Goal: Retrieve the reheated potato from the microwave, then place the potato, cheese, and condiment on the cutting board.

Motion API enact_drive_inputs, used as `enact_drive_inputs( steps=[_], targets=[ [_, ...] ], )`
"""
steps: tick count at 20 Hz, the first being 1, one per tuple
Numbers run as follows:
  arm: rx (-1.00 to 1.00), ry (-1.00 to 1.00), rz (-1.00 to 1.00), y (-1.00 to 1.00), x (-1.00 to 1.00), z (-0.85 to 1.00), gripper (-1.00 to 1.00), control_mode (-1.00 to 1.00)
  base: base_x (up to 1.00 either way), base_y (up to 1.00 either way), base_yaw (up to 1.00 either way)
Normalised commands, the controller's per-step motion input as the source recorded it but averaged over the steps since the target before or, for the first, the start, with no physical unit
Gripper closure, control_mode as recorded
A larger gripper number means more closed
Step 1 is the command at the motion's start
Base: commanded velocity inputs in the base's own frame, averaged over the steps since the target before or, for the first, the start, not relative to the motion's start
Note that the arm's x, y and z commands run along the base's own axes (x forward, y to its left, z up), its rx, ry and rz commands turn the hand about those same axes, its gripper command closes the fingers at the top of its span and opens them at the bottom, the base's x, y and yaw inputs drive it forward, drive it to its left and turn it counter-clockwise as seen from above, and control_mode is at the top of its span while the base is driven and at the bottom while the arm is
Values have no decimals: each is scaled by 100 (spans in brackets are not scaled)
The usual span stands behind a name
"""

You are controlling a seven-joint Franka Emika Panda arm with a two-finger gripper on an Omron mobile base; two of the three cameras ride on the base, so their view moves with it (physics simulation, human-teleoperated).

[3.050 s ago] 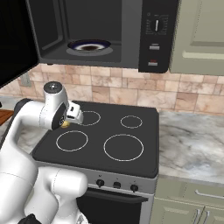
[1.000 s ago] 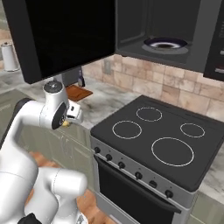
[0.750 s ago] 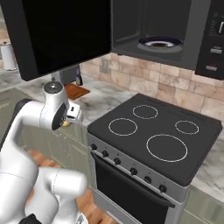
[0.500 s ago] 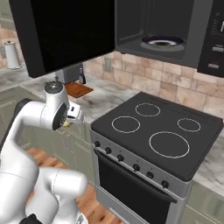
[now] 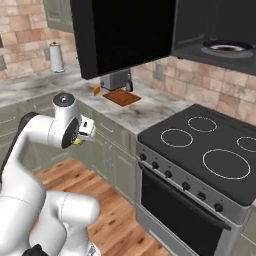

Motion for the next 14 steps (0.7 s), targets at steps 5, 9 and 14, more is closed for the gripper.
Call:
enact_drive_inputs(
  steps=[5, 9, 14],
  targets=[
    [0, 0, 0, 0, 0, 0, 100, 100, -34, 49, 43],
    [0, 0, 0, 0, 0, 0, 100, 100, -1, 57, 35],
    [0, 0, 0, 0, 0, 0, 100, 100, 51, 64, 4]
  ],
)
